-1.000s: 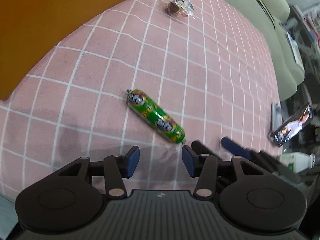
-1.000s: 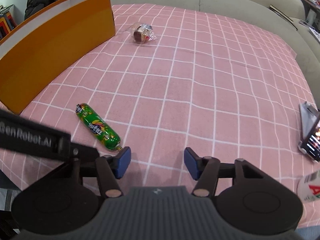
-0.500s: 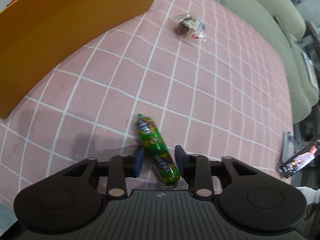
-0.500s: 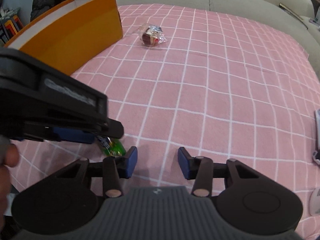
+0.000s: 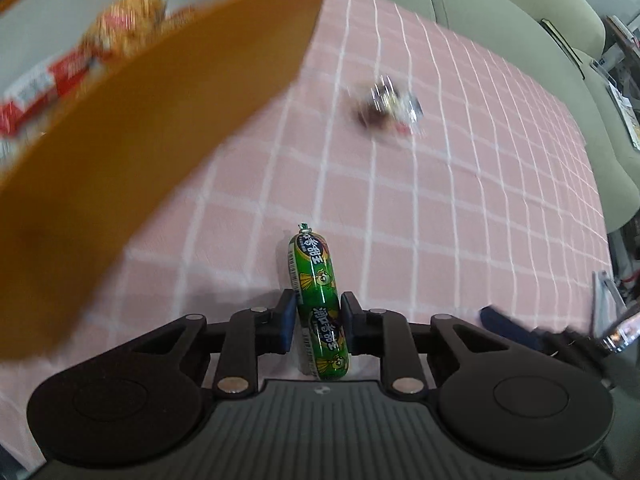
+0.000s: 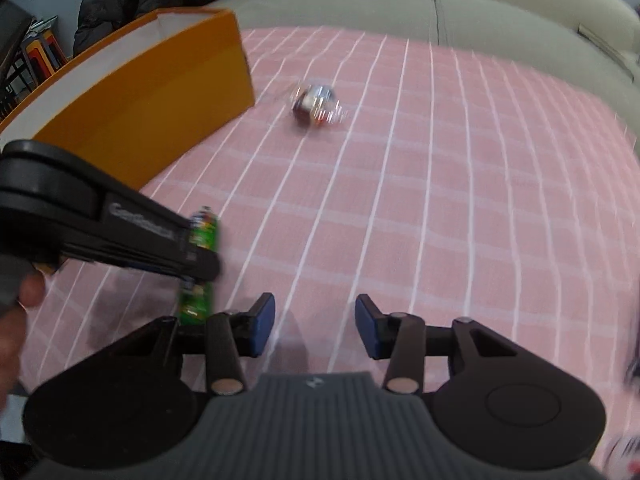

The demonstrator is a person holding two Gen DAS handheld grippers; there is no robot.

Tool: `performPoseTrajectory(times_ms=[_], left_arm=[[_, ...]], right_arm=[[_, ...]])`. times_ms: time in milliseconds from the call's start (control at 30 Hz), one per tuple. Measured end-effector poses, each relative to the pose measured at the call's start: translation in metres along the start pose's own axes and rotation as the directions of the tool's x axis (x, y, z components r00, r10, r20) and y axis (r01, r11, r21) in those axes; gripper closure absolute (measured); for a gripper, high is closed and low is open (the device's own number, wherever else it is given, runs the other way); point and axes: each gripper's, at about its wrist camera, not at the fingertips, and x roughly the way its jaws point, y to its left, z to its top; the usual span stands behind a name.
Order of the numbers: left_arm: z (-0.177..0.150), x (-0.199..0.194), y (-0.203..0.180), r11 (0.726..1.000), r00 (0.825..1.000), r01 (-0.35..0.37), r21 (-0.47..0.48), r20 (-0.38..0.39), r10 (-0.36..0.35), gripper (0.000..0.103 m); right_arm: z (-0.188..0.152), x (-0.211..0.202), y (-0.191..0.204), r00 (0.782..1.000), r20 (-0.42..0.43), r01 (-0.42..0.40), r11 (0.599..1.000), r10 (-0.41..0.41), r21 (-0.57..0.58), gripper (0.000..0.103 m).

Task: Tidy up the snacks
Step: 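Grasp the green sausage with the left tool while the right tool grasps the clear candy packet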

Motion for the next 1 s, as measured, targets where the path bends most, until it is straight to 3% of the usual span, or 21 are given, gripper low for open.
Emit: performPoseTrajectory(times_ms=[233,500,567,700,1000], left_arm=[[0.031,-0.006,0.006,0.997,0.999,-0.046,0.066,0.03,0.044,0.077],[0.05,-0.005,0.014,0.997,0.999,-0.04,0.062,0.019,0.039,0.077],[0.051,-0.003,0.015,0.997,0.999,-0.044,0.059,0.014,0.043,0.077],[0.054,-0.004,0.018,0.998,0.999,-0.038,0.05,0.022,0.037,0.077],[0.052,-0.007,0.02,0.999,1.0,-0.005,0.048,0.012,0.005,0.077]], right_arm=[[0.058,0.019,-0.002,0.992,0.126,0.036,0.994,-0.023,-0.099,0.063],[0.105,0.076,0.014,0.988,0.151,0.053,0.947,-0.005,-0.316,0.055],[0.109,0.084,0.018,0.989,0.146,0.033,0.934,0.021,-0.357,0.047],[0.111,0.1,0.027,0.987,0.162,0.076,0.899,-0.006,-0.432,0.047],[0.115,0.119,0.037,0.99,0.133,0.105,0.883,-0.05,-0.456,0.068]])
